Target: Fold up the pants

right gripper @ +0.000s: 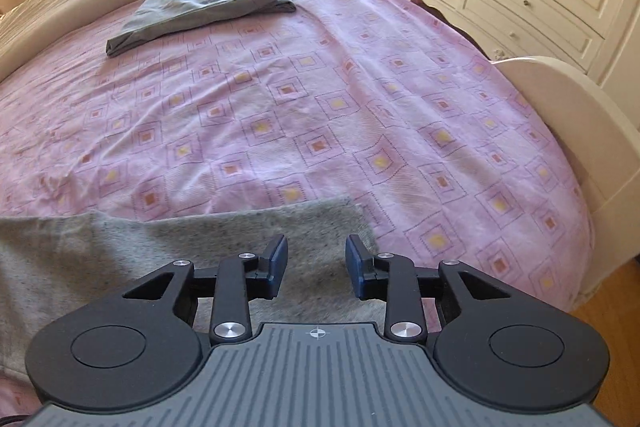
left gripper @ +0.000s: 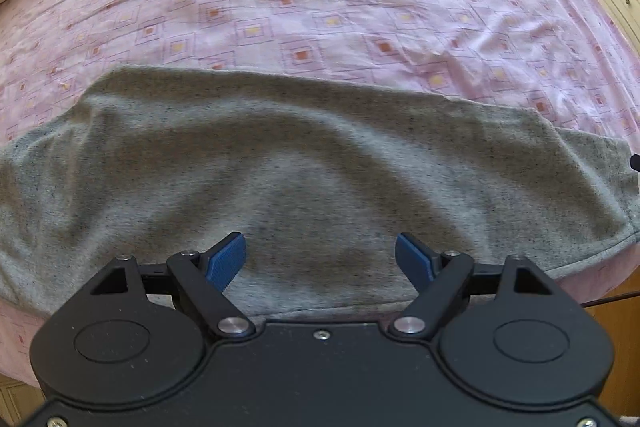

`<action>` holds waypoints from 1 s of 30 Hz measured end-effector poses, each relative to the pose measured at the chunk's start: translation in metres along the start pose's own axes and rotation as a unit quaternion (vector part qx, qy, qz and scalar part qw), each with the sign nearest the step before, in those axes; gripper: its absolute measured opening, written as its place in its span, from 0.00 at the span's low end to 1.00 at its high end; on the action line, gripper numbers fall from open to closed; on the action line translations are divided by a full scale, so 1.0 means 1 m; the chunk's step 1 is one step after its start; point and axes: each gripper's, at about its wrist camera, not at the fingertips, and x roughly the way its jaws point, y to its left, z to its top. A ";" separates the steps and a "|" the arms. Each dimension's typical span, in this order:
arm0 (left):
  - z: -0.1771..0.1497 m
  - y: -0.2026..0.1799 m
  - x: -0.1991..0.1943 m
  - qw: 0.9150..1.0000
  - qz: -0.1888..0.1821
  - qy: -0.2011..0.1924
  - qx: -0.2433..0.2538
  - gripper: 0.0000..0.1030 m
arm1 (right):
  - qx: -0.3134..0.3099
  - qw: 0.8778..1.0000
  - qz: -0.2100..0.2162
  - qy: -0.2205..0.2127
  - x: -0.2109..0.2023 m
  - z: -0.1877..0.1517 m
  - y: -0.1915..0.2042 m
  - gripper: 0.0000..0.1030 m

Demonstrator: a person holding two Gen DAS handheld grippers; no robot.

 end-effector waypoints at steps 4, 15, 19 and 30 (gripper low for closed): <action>-0.006 -0.027 0.001 1.000 0.020 0.008 -0.001 0.80 | -0.011 1.000 0.016 0.015 0.025 0.009 -0.021 0.30; -0.008 -0.049 0.011 0.998 0.051 0.033 -0.020 0.80 | -0.033 0.994 0.105 0.026 0.038 0.017 -0.034 0.03; 0.003 -0.060 0.013 0.998 0.048 0.028 -0.012 0.80 | -0.033 0.997 0.065 0.019 0.034 0.015 -0.041 0.03; 0.045 -0.118 0.052 0.998 0.037 0.016 0.056 0.80 | 0.073 0.987 0.140 -0.013 0.003 0.004 -0.085 0.35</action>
